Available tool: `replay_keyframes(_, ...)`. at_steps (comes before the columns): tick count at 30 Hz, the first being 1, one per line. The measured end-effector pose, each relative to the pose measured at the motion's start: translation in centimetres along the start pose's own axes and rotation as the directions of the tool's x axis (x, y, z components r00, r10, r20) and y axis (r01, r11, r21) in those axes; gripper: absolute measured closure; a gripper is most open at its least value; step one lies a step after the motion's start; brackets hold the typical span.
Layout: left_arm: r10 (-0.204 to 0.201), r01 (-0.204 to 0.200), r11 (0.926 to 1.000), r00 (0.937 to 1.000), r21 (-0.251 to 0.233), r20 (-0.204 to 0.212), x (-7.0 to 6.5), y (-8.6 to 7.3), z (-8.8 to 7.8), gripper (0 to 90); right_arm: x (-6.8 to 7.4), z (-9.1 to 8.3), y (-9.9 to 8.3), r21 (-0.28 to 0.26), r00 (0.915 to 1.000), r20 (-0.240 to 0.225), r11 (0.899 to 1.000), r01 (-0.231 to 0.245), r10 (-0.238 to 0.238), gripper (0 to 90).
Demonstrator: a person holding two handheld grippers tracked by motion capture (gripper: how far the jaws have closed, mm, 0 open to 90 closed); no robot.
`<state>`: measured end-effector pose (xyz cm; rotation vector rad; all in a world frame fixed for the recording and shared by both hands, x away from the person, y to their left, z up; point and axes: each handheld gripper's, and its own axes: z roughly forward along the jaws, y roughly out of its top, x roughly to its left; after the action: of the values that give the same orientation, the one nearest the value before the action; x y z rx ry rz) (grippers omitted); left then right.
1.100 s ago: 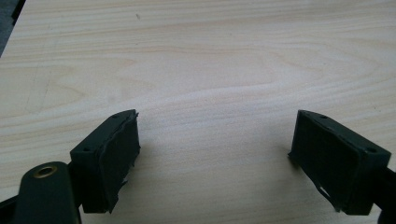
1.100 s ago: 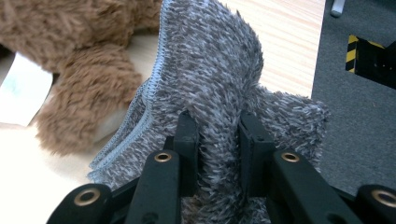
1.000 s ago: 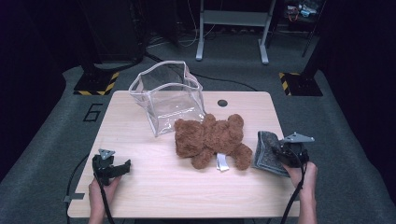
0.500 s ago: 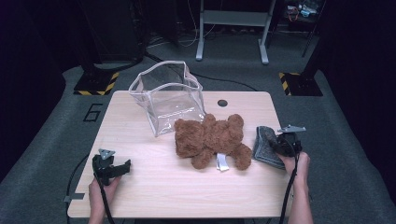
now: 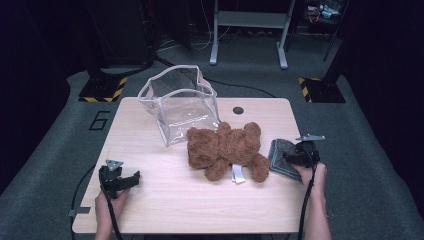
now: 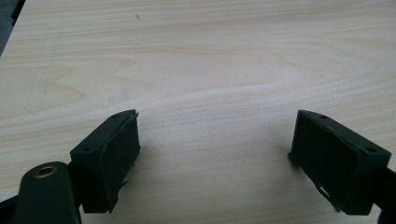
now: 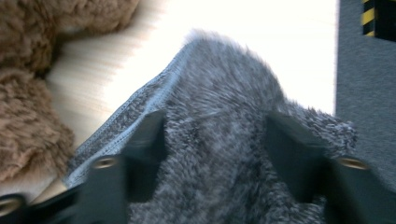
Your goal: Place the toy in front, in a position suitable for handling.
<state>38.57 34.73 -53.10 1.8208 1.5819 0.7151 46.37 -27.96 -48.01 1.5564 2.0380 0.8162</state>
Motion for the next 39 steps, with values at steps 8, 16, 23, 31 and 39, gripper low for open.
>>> replay_keyframes(8,-0.002,0.002,1.0,1.0,0.002,0.0,0.0,0.0,0.0,15.1,0.7,-3.3,-0.6,-0.061,0.9993,-0.03,0.998,-0.025,0.024,17.2)
replay_keyframes(16,-0.002,0.002,1.0,1.0,0.002,0.001,0.0,0.0,0.0,15.1,3.8,-6.1,-4.1,-0.094,0.9987,-0.051,0.996,0.0,-0.005,11.3)
replay_keyframes(23,-0.003,0.003,1.0,1.0,0.004,0.002,0.0,0.0,0.0,15.0,6.7,-6.9,-8.0,-0.106,0.9978,-0.055,0.994,0.03,-0.036,0.0)
replay_keyframes(31,0.004,-0.004,1.0,0.9999,0.0,0.014,0.2,0.0,0.0,14.9,9.0,-5.0,-10.9,-0.059,0.9907,0.004,0.989,0.136,-0.136,0.0)
replay_keyframes(39,0.021,-0.021,0.9998,0.9991,0.004,0.037,0.5,0.0,-0.1,14.6,8.4,-3.8,-11.4,-0.041,0.9899,-0.095,0.994,0.102,-0.106,0.0)
